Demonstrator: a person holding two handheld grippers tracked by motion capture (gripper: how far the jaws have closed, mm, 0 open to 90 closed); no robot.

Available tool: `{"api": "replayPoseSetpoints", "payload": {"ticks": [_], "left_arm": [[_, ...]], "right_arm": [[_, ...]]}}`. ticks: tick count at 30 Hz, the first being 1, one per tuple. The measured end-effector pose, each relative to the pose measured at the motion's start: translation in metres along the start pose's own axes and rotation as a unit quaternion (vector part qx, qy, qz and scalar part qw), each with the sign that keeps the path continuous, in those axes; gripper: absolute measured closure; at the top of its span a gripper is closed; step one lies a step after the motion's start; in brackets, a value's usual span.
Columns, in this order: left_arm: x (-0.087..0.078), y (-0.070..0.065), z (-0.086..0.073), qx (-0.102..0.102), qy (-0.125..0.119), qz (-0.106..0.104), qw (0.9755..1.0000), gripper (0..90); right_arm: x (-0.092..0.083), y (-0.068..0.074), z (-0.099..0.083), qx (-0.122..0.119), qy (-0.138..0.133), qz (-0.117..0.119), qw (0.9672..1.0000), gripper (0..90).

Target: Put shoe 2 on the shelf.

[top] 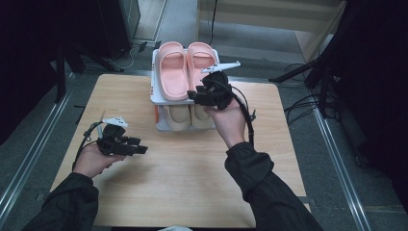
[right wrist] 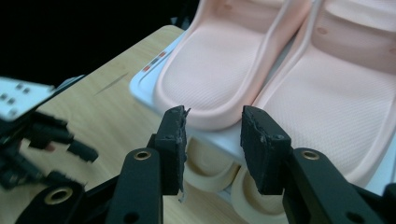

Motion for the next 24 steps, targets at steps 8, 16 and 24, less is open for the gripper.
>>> {"api": "replayPoseSetpoints", "payload": {"ticks": [8,16,24], "left_arm": [[0.000,0.001,0.002,0.000,-0.001,0.002,1.0000,43.6],[0.001,0.001,0.004,-0.002,-0.005,0.003,1.0000,43.4],[0.002,0.002,0.006,-0.003,-0.004,0.005,1.0000,43.2]], "right_arm": [[-0.014,0.011,-0.040,-0.016,0.000,0.035,0.9993,59.8],[-0.023,0.011,-0.075,-0.032,0.003,0.042,0.9986,56.5],[-0.030,0.006,-0.105,-0.024,0.004,0.050,0.9984,54.4]]}}
Point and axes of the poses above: each handheld gripper's, and its own axes: x roughly forward along the jaws, z roughly out of its top, y roughly to its left, the point moved 10 cm from there along x, roughly forward along the jaws, and after that the axes turned 2 degrees about -z, right-handed, at the moved point
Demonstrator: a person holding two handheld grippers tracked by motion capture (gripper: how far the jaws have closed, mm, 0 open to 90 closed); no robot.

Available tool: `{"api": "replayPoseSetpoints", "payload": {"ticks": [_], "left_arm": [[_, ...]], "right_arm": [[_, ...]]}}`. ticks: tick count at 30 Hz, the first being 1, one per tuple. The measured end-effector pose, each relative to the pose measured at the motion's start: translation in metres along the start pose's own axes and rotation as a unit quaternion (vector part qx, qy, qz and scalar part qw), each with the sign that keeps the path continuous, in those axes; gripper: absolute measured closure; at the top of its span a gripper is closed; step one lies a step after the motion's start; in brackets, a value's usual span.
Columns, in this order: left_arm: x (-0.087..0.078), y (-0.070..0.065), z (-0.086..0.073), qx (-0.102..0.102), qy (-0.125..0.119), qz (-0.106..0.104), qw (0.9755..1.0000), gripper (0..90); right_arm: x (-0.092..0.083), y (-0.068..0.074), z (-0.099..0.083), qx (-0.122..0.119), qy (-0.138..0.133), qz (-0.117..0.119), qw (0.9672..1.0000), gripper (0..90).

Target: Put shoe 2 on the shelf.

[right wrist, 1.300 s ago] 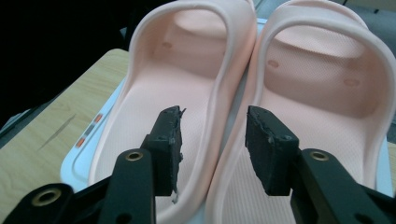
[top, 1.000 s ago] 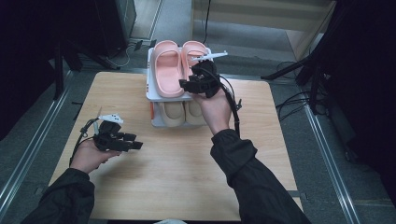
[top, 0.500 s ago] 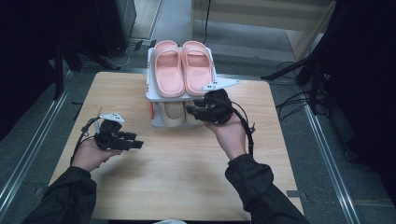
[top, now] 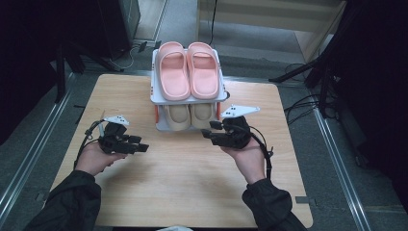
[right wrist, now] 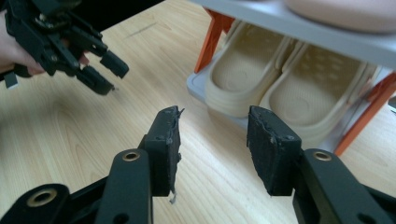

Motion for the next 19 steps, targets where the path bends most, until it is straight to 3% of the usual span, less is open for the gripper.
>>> {"api": "replayPoseSetpoints", "payload": {"ticks": [10,19], "left_arm": [[-0.001,0.001,0.000,0.001,0.002,0.002,1.0000,43.0],[-0.001,0.000,0.001,0.001,0.000,0.001,1.0000,42.4]], "right_arm": [[-0.003,-0.003,-0.026,0.010,-0.001,0.003,0.9999,51.6],[-0.001,-0.006,-0.037,0.019,-0.009,0.009,0.9997,48.4]]}}
Point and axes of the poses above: each handheld gripper's, and its own axes: x roughly forward along the jaws, z roughly out of its top, y roughly to its left, the point moved 10 cm from there along x, roughly forward along the jaws, and after that the axes turned 2 degrees about -z, right-handed, at the moved point
